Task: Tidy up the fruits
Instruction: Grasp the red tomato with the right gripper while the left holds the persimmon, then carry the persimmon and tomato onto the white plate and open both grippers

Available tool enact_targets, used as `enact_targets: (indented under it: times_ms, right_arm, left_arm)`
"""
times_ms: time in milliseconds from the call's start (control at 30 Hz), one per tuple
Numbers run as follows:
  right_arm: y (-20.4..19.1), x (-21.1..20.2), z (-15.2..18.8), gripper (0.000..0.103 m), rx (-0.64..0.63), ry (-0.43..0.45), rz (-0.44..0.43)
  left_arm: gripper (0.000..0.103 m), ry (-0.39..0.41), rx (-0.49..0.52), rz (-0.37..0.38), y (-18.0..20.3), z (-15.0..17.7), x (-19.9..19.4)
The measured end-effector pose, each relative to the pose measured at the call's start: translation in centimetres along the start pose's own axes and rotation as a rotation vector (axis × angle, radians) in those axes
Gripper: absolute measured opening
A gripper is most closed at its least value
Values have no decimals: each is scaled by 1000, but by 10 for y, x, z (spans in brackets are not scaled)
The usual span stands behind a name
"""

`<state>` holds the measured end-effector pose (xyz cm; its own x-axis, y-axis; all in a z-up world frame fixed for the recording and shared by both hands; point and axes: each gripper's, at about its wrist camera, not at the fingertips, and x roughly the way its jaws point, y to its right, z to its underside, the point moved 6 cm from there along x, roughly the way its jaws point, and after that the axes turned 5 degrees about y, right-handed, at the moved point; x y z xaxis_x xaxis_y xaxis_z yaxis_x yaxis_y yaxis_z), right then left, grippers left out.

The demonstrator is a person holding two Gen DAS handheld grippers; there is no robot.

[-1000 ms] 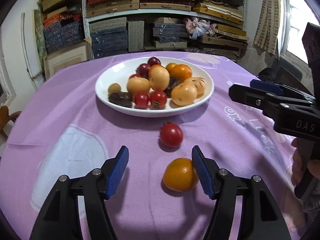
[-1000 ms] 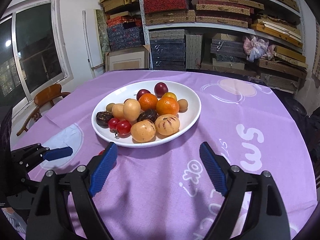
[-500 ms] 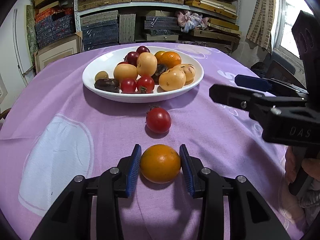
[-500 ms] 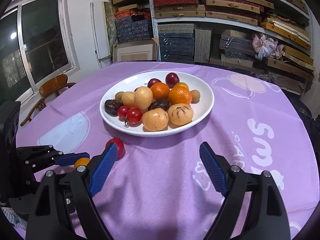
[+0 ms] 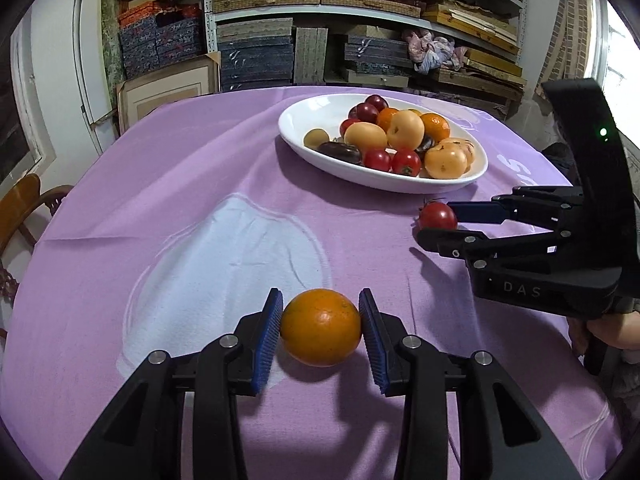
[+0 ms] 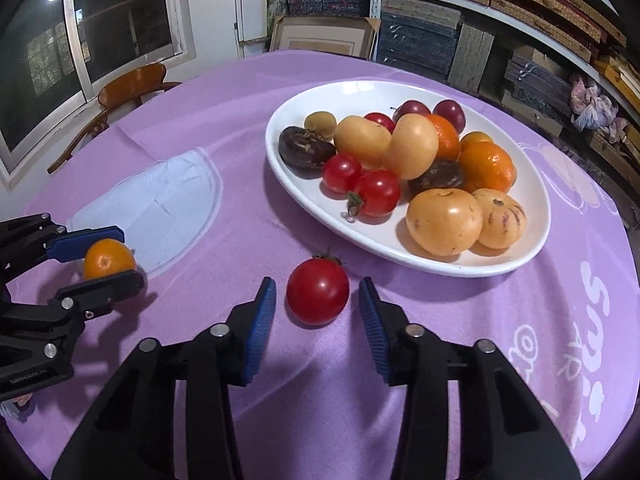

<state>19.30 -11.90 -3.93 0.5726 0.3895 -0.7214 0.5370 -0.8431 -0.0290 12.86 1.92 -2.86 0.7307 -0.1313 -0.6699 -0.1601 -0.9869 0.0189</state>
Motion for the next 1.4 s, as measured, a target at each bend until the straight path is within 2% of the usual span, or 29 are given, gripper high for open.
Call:
enact_targets:
  times_ms: [33, 233, 367, 500, 600, 767, 933, 1000, 1067, 1133, 1333, 1400]
  right_arm:
    - [0, 4, 0, 31, 11, -9, -7]
    - [-1, 1, 0, 30, 47, 11, -37]
    - [9, -28, -2, 30, 67, 64, -56]
    - [42, -52, -26, 30, 118, 143, -4]
    - [69, -54, -49, 30, 140, 176, 62]
    - [100, -28, -77, 30, 162, 156, 123]
    - [116, -7, -84, 31, 185, 138, 140]
    - [118, -1, -82, 36, 179, 135, 144]
    - [119, 0, -80, 55, 177, 147, 157]
    - [120, -1, -78, 59, 180, 161, 161]
    - [118, -6, -73, 63, 182, 170, 157]
    - [114, -14, -69, 69, 185, 183, 157]
  left_arm:
    - [40, 2, -3, 2, -2, -1, -1]
    - [40, 7, 7, 5, 0, -10, 1]
    - [40, 42, 20, 11, 9, -41, 6]
    - [40, 79, 26, 10, 22, -84, 24]
    - [40, 95, 28, -3, 30, -111, 44]
    - [40, 78, 25, -26, 40, -138, 82]
    - [40, 69, 8, -49, 39, -149, 107]
    - [40, 69, 5, -51, 37, -151, 112]
    - [40, 69, -4, -50, 35, -153, 114]
    - [40, 72, -5, -60, 34, -153, 116]
    - [42, 90, 18, -87, 34, -151, 108]
    - [57, 103, 28, -99, 35, -149, 101]
